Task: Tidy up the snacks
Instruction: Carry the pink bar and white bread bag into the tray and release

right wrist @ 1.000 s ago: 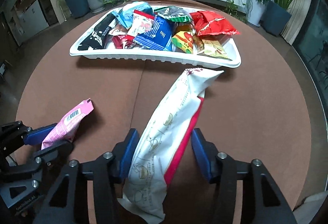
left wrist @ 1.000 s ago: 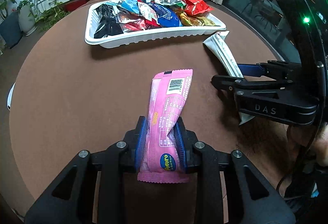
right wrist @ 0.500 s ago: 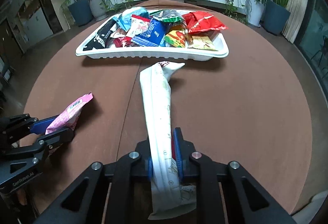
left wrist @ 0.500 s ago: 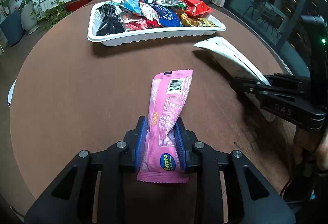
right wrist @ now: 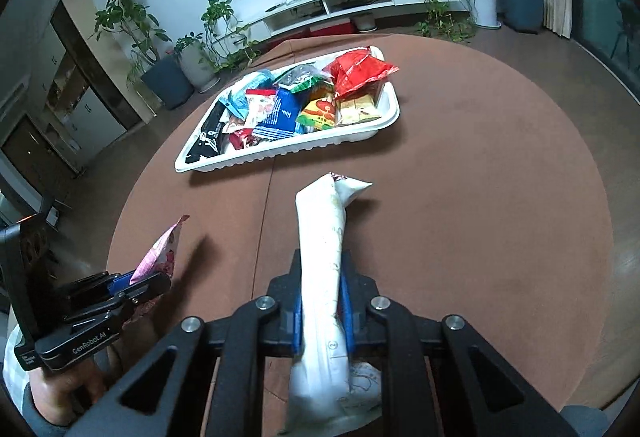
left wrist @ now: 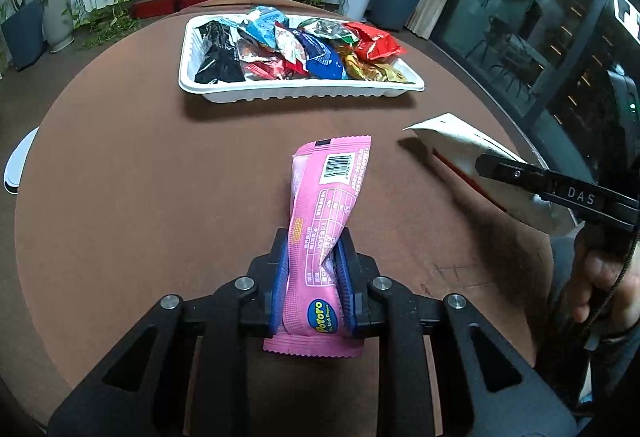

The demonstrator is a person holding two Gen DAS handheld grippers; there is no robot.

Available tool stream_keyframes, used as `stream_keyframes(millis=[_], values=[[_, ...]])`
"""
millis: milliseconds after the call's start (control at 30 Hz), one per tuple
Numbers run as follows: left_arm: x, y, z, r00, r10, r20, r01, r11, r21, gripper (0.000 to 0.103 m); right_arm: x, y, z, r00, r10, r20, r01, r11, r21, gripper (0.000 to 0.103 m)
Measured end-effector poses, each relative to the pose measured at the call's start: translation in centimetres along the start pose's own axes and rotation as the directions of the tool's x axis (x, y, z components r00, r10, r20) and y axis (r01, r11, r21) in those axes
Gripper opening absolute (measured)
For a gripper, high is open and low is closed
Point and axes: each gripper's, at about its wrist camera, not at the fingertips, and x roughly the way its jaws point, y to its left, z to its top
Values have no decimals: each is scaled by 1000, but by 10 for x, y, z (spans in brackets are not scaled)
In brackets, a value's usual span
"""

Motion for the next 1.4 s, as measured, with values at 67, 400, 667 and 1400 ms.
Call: stream_keyframes(millis=[67, 400, 667, 1400], values=[[0, -4, -2, 1000, 1, -6, -1, 1000, 8, 20, 2, 0, -2, 1000, 4, -11, -4, 1000, -6, 16], [-2, -7, -9, 1000, -14, -5, 14, 1000, 2, 19, 2, -3, -12, 999, 33, -29, -34, 999, -23, 15], [-17, -9, -7, 998, -54, 31, 55, 998, -23, 19, -15, -8, -13, 998, 56, 12, -55, 998, -17, 14], [-76, 41, 127, 979, -13, 204, 26, 998, -60, 19, -79, -41, 110, 972, 58, 226, -64, 998, 20, 15]])
